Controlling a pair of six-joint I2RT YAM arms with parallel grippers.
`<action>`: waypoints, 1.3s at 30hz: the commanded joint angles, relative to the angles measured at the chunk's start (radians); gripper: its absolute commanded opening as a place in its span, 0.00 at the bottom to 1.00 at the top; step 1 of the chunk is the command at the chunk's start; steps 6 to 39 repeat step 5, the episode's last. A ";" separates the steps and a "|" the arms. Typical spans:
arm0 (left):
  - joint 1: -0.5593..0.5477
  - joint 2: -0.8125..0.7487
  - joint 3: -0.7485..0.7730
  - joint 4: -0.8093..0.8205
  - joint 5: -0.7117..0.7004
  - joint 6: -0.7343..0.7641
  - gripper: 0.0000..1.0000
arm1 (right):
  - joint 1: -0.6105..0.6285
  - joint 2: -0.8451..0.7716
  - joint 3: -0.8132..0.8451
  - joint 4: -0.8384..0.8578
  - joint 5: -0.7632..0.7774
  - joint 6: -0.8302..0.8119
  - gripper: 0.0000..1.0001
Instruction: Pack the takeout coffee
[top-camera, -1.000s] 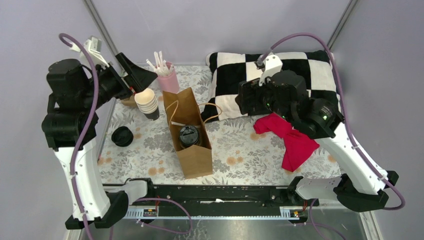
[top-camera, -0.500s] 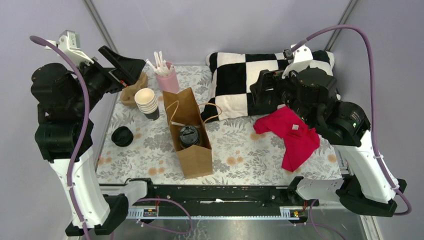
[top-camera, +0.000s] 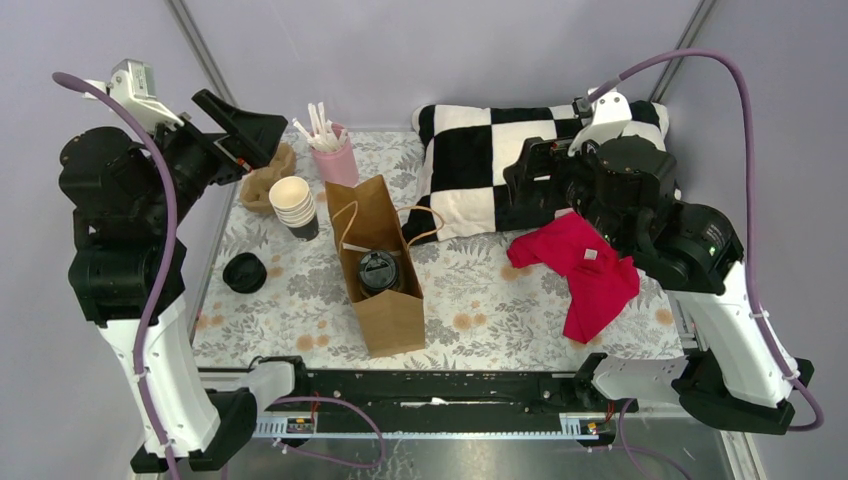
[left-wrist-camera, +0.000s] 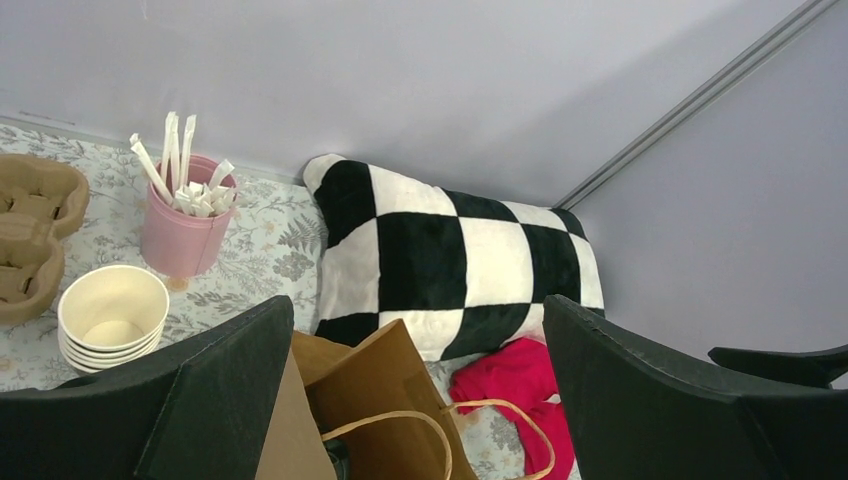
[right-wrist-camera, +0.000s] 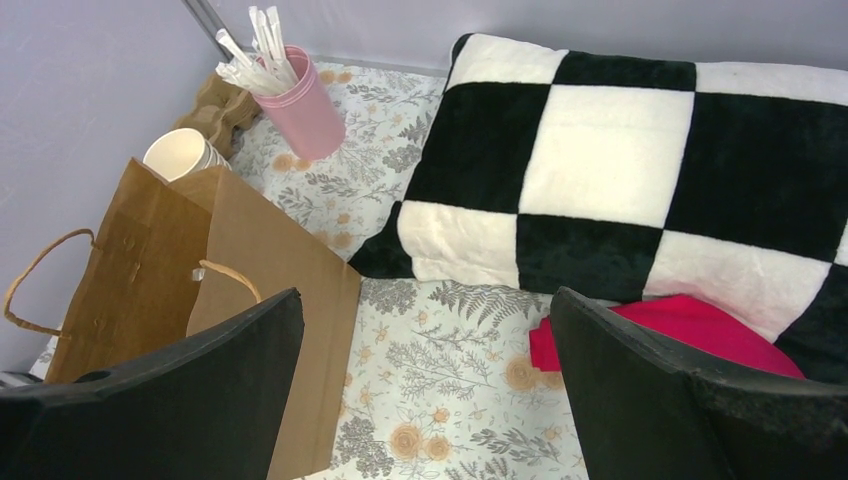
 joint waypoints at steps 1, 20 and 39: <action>-0.003 -0.013 0.015 0.055 -0.009 -0.007 0.99 | -0.007 -0.018 0.035 0.003 0.035 0.021 1.00; -0.003 -0.016 0.012 0.055 0.001 -0.002 0.99 | -0.008 -0.010 0.075 -0.035 0.078 0.036 1.00; -0.003 -0.016 0.012 0.055 0.001 -0.002 0.99 | -0.008 -0.010 0.075 -0.035 0.078 0.036 1.00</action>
